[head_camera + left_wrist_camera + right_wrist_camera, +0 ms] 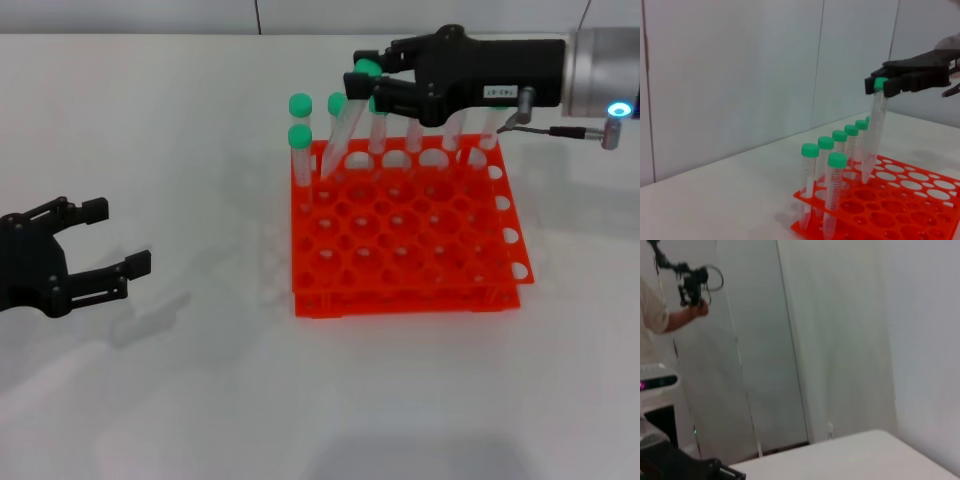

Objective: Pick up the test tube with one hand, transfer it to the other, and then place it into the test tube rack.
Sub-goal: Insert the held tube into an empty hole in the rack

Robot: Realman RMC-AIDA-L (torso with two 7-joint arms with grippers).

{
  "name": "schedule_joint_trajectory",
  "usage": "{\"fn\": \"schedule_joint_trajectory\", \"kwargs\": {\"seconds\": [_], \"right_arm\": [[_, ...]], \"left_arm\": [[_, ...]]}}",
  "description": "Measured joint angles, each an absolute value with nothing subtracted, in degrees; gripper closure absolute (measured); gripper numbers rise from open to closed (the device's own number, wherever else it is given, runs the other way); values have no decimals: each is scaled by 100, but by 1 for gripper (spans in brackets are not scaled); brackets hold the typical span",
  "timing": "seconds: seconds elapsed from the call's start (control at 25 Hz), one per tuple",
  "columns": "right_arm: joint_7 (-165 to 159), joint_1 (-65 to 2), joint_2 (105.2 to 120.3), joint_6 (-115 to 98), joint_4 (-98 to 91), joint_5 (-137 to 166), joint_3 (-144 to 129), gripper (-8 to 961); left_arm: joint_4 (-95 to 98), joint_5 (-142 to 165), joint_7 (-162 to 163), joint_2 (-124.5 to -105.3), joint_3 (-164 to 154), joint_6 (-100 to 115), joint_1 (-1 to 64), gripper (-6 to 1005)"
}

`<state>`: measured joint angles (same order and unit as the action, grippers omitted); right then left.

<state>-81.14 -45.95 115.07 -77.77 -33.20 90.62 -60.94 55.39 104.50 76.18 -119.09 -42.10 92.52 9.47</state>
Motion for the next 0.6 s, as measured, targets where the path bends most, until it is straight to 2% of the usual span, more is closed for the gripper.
{"fn": "schedule_joint_trajectory", "kwargs": {"seconds": [0.6], "right_arm": [[-8346,-4764,11501,-7102,-3498,9186,-6605,691]], "left_arm": [[5528,10451,7656,-11909,-4210,9255,958,123]]}}
